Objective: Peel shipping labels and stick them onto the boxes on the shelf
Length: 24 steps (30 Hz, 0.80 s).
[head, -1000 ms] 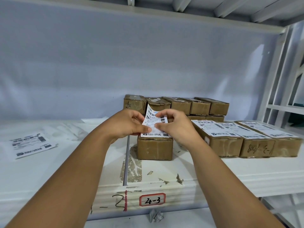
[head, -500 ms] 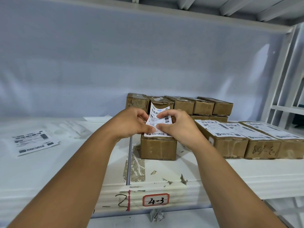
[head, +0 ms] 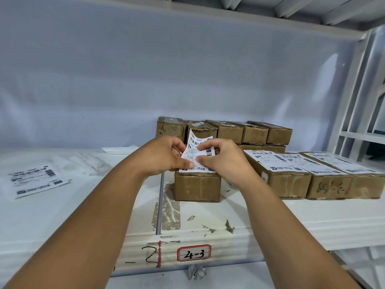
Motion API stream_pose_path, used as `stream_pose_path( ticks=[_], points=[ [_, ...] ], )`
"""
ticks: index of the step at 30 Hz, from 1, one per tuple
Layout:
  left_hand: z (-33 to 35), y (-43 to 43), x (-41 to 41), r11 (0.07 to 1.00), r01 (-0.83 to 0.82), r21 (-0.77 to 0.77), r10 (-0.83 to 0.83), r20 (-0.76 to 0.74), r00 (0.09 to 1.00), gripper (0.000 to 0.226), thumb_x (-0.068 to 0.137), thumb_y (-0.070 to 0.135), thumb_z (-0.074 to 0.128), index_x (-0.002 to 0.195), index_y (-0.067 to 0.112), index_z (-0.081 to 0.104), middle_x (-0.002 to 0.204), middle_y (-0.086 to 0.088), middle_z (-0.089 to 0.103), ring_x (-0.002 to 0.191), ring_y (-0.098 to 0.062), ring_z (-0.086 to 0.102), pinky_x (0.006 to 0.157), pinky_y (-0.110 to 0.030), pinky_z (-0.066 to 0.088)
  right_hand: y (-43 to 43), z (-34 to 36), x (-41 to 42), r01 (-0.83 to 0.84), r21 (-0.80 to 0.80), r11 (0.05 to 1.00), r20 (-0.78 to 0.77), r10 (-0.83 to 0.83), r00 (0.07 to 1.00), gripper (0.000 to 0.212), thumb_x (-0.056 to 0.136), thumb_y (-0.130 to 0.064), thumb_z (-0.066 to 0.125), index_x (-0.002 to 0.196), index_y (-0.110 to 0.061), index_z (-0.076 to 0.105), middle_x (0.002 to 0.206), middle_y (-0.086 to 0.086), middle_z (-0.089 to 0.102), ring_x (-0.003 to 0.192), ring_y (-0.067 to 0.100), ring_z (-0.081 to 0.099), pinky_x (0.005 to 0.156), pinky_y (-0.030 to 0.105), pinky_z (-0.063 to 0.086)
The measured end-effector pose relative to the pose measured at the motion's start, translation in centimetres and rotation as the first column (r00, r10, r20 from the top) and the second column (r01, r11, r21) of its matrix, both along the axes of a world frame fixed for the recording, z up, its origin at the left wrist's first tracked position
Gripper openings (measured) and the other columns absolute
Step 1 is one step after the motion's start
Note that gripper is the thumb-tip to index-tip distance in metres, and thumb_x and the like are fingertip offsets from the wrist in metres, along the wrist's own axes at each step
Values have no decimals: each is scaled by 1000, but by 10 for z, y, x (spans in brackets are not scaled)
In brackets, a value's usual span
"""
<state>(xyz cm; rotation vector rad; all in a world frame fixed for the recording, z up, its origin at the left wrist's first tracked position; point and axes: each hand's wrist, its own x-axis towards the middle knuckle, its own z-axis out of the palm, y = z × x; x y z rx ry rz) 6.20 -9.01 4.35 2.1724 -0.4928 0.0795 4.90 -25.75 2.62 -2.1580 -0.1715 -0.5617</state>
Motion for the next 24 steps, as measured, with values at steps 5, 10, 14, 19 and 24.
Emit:
stream_pose_path(
  ticks=[5,10,14,19,24],
  points=[
    [-1,-1,1,998,-22,56,20,39,999,33,72,24,81,100,20,64,81,3,67,75,-13,64,74,-30,50,-2,-1,1,-14,3,1000,-32,14,999,23,79,-24,76,101,-27,69,77,-15,49,60,1,45,44,9,31],
    [-1,-1,1,992,-54,110,43,99,994,35,70,33,81,100,26,65,85,6,67,76,-8,62,64,-23,43,-3,-1,2,-33,21,999,-49,34,998,24,78,-24,76,101,-26,69,73,-18,46,62,1,48,49,12,32],
    [-2,-2,-1,986,-81,143,62,137,989,58,69,39,80,121,25,59,98,5,66,89,-12,62,79,-27,48,-3,-1,0,-42,17,999,-47,43,998,24,78,-23,76,101,-24,69,69,-19,40,59,1,45,44,7,31],
    [-6,-5,1,983,-119,139,93,177,980,83,70,41,80,140,27,39,131,4,54,113,-14,53,92,-25,43,-1,-2,2,-45,32,998,-75,47,996,26,75,-28,78,99,-24,71,78,-16,50,82,9,54,67,20,40],
    [-6,-1,3,950,-194,243,142,217,966,78,70,57,71,137,34,40,140,-4,35,127,-21,39,101,-32,37,-2,-1,1,-41,36,999,-88,44,995,28,76,-30,76,102,-25,71,79,-15,51,86,9,55,67,20,40]
  ],
)
